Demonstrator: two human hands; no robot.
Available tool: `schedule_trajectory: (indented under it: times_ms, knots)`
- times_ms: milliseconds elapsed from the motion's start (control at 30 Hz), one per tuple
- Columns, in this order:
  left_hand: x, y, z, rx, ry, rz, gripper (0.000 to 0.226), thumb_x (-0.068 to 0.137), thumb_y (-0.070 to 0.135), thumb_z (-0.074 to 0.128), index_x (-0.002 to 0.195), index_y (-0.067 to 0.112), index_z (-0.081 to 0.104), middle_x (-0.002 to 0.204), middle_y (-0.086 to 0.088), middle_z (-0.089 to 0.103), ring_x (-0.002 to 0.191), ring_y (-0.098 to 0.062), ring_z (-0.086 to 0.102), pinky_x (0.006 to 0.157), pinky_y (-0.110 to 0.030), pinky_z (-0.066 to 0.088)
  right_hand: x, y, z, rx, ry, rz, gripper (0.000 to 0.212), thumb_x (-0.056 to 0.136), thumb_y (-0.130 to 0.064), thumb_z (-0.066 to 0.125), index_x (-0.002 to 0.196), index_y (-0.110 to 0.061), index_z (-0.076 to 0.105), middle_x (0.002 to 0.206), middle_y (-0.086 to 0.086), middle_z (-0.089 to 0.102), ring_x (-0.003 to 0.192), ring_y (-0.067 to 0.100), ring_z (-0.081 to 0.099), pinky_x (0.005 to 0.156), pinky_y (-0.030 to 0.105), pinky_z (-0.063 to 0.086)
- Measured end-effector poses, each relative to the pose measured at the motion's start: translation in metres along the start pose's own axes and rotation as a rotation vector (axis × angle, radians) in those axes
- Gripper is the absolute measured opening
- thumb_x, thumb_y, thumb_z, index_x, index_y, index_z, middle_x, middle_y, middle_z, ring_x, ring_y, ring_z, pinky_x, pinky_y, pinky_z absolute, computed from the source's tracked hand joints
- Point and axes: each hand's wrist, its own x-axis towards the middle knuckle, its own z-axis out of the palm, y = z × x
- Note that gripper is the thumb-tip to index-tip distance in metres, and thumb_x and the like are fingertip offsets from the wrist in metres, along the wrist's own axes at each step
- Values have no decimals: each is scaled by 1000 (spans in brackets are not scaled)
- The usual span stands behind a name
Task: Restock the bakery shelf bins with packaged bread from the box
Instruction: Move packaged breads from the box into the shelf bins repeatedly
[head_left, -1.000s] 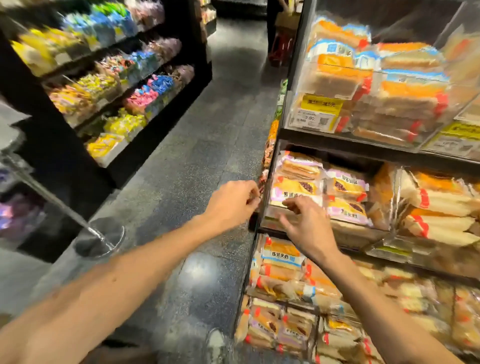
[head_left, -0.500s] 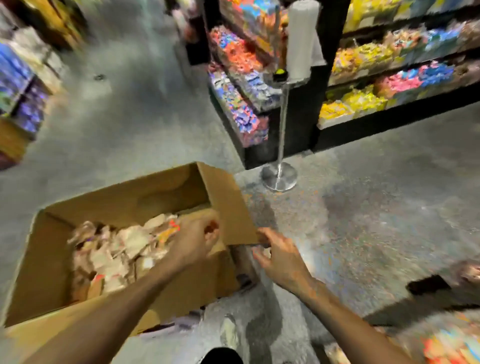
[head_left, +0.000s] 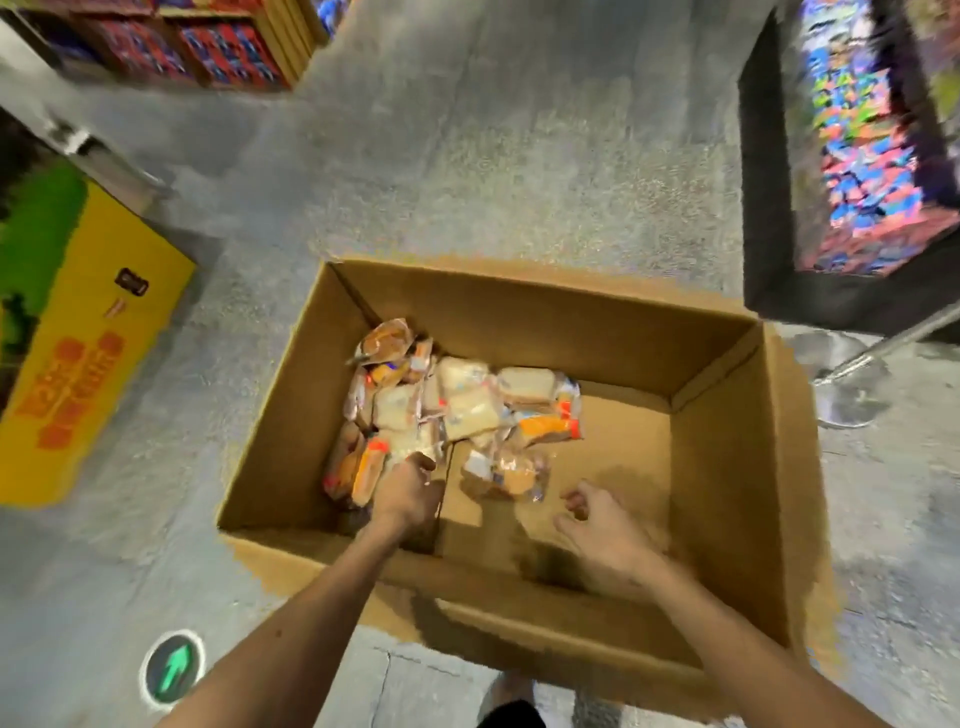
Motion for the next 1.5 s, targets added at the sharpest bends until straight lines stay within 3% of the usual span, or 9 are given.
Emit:
schedule_trajectory:
  times_ms: [100,300,467,700,867,1100,1200,1333,1500]
  knots:
    - [54,-28,-7,52,57,-77,47,85,37,68,128,23,55,126,-8,61,117,-28,55,99,-43,47,71,-20,18,114,-63,64,35,94,-27,67,127,-17,59,125,1,64,105,13,57,82,23,47]
    - [129,-42,-10,305,99,102,71,94,20,60,153,17,21,157,-11,24,145,-32,24,113,-41,30,187,-33,55,-72,-105,-25,28,98,-24,58,125,-17,55,128,5,60,120,25,55,93,33,45]
    - [175,-58,9,590,49,259,100,91,32,64,157,19,-10,165,-11,-8,153,-25,-7,122,-42,16,245,-44,76,-449,22,-356,59,98,-15,55,151,-10,29,164,9,17,149,28,18,121,39,21]
    - [174,-65,19,586,0,315,95,85,58,46,157,22,-6,159,-12,18,141,-32,25,106,-49,33,282,-50,95,-790,-45,-398,85,100,-37,55,159,-18,-3,166,13,-14,153,32,-6,121,47,11]
    - [176,-67,5,547,-71,375,83,90,54,40,157,16,10,134,-14,47,119,-32,47,97,-46,39,286,-61,92,-870,64,-411,97,87,-49,69,155,-12,12,147,12,37,127,30,34,99,41,31]
    - [182,-59,5,1220,-38,585,57,101,22,44,152,21,20,159,-19,10,147,-37,11,118,-55,15,264,-68,67,-968,74,-515,51,89,-45,64,125,-10,55,123,6,53,116,25,34,88,40,23]
    - [181,-54,8,1283,-89,659,48,101,14,43,146,13,29,156,-18,25,150,-36,13,118,-60,-3,260,-56,40,-892,153,-501,57,84,-53,65,122,-12,57,119,5,58,114,27,39,87,41,23]
    - [181,-52,9,1188,-101,517,60,96,44,54,141,12,31,140,-9,51,130,-28,44,107,-48,24,275,-36,8,-810,124,-328,69,80,-63,66,126,-12,55,131,7,49,121,28,39,97,42,32]
    - [192,-54,19,1081,-139,272,88,82,59,64,145,17,18,131,0,61,117,-22,58,100,-46,29,289,-16,5,-669,-59,-166,77,77,-70,65,134,-23,46,149,7,36,136,27,30,110,44,26]
